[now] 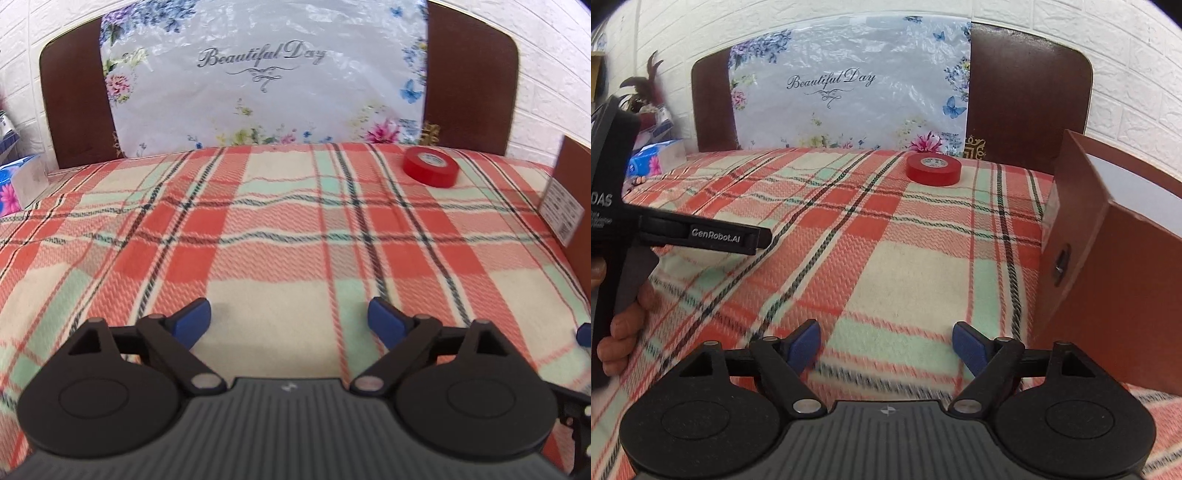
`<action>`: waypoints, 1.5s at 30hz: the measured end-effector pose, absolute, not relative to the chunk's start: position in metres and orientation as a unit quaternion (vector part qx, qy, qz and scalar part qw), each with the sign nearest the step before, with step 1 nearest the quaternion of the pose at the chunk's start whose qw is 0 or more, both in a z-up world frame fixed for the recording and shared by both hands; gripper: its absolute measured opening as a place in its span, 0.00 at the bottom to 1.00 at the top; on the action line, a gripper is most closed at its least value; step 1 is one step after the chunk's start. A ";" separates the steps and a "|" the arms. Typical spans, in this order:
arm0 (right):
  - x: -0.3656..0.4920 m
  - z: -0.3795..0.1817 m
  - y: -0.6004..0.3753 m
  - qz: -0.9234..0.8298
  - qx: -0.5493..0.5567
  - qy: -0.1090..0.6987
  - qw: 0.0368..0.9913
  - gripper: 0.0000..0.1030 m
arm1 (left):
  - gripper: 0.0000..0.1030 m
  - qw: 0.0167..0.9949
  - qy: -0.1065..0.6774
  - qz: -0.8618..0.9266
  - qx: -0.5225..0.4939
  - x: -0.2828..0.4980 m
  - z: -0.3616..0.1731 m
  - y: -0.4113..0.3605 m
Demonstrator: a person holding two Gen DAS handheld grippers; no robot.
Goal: Organize objects
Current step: 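Move the right gripper over the table to the red tape roll, then grasp the red tape roll with the right gripper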
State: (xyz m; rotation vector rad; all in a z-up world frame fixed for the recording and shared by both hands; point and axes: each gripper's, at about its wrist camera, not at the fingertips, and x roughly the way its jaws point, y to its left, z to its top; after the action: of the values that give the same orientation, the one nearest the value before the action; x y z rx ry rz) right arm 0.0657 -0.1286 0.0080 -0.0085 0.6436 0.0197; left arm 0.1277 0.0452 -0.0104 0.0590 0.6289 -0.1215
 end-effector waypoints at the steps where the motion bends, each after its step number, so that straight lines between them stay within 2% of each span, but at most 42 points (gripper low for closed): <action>1: 0.073 0.008 -0.129 0.008 0.000 0.317 0.949 0.77 | 0.93 0.949 0.309 -0.055 0.023 0.131 -0.011 0.049; 5: 0.104 0.008 -0.129 -0.002 0.007 0.315 0.949 0.81 | 0.93 0.951 0.305 -0.054 -0.006 0.133 -0.011 0.060; 18: 0.266 0.010 -0.149 -0.118 0.030 0.279 0.952 0.82 | 0.93 0.956 0.285 -0.064 -0.042 0.132 -0.013 0.067; 20: 0.289 0.008 -0.157 -0.128 0.039 0.281 0.950 0.88 | 0.93 0.956 0.282 -0.065 -0.049 0.133 -0.013 0.069; 21: 0.296 0.008 -0.159 -0.126 0.040 0.281 0.950 0.88 | 0.93 0.956 0.281 -0.066 -0.053 0.134 -0.013 0.070; 22: 0.301 0.008 -0.158 -0.123 0.033 0.281 0.951 0.83 | 0.93 0.956 0.280 -0.067 -0.057 0.134 -0.013 0.071; 23: 0.302 0.008 -0.156 -0.114 0.026 0.280 0.953 0.72 | 0.93 0.956 0.279 -0.068 -0.061 0.135 -0.013 0.072; 24: 0.300 0.009 -0.154 -0.102 0.019 0.278 0.955 0.69 | 0.93 0.956 0.279 -0.068 -0.065 0.135 -0.013 0.072; 29: 0.267 0.011 -0.143 -0.075 0.010 0.283 0.956 0.69 | 0.94 0.956 0.278 -0.069 -0.070 0.136 -0.013 0.074; 41: 0.067 0.008 -0.143 0.025 -0.027 0.306 0.951 0.69 | 0.95 0.954 0.291 -0.067 -0.035 0.135 -0.011 0.065; 44: 0.028 0.007 -0.157 0.009 -0.026 0.305 0.952 0.69 | 0.92 0.949 0.308 -0.068 0.012 0.130 -0.008 0.049; 45: 0.020 0.007 -0.161 0.001 -0.024 0.305 0.952 0.69 | 0.87 0.946 0.315 -0.079 0.017 0.125 -0.005 0.044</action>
State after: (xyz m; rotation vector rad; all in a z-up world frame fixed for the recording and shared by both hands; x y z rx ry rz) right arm 0.0198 -0.1612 0.0068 -0.0480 0.6202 0.0030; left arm 0.1253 0.0442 -0.0051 0.0349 0.6408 -0.1613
